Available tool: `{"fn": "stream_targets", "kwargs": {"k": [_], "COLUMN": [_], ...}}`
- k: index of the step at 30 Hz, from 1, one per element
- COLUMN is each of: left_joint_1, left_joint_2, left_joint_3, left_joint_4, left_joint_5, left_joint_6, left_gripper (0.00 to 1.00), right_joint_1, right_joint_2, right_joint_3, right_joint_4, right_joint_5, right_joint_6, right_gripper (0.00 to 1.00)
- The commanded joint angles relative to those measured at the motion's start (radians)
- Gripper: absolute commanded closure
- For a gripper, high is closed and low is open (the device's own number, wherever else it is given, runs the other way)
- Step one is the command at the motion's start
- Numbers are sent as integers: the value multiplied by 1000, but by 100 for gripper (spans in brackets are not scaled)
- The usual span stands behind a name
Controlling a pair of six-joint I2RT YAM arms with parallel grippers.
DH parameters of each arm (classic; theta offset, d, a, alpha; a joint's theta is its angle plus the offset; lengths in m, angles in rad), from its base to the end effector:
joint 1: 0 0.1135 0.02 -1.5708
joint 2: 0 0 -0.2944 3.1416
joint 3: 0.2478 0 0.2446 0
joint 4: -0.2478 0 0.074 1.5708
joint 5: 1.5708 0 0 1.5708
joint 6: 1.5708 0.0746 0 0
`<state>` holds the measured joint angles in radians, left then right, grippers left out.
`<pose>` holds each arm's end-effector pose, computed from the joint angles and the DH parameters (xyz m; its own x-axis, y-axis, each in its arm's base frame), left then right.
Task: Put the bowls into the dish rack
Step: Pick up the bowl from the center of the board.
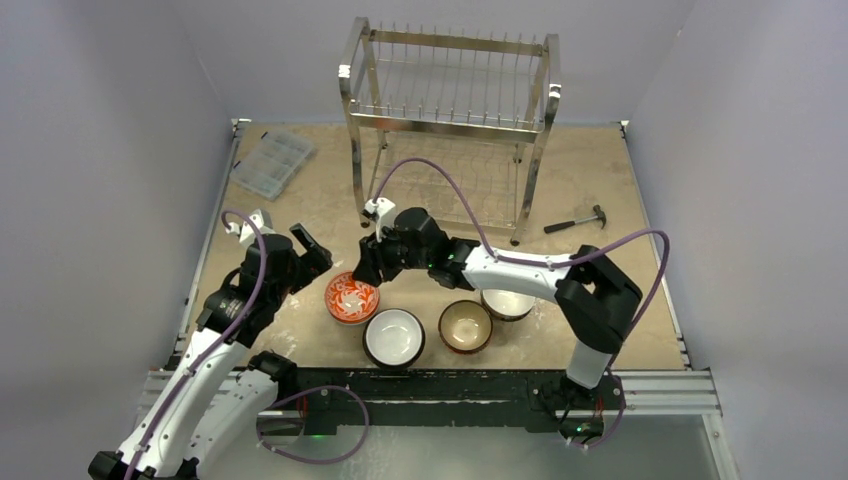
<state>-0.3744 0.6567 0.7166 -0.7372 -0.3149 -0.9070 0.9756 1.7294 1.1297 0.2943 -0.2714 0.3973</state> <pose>0.1321 -0.0271 0.2765 -0.4563 -0.6254 -0.6330 -0.3836 0.7801 -0.4942 0.2275 0.3716 0.2760 -0.5196 -0.1025 -0.8483 -0.8025 0.3992 0.4434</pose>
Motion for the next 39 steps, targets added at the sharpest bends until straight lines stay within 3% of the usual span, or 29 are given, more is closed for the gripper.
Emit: {"fn": "stream_targets", "kwargs": {"k": [1,9,15,24,27,29,36,39], "left_joint_1": [0,0,0,0,0,0,-1,-1], "left_joint_2": [-5,7,6,7,5,5,5,5], "left_joint_3": [21,17,12,9,3,-1,20,34], "left_joint_4": [2,9,9,9,13,16,1,-13], "left_joint_5": [1,3,11,14,18,23,6,0], "left_joint_6": [-15,-12,-4,-2,-5,-5,18,23], "left_gripper": [11,11,11,12,12,12,12,12], "right_joint_1": [12,59,71,75,75,75,74,74], "right_joint_2": [28,120,150,143,136,136,90,58], "right_joint_3": [75,148,169,162,149,145,128,127], "right_joint_4": [-66,-160,-188,-216,-215,-217,-214,-216], "right_joint_5": [87,167,166,193,199,199,215,227], "right_joint_6": [-46,-84,-104,-131,-136,-139,-148,-152], "right_gripper": [52,54,69,60,61,65,99,100]}}
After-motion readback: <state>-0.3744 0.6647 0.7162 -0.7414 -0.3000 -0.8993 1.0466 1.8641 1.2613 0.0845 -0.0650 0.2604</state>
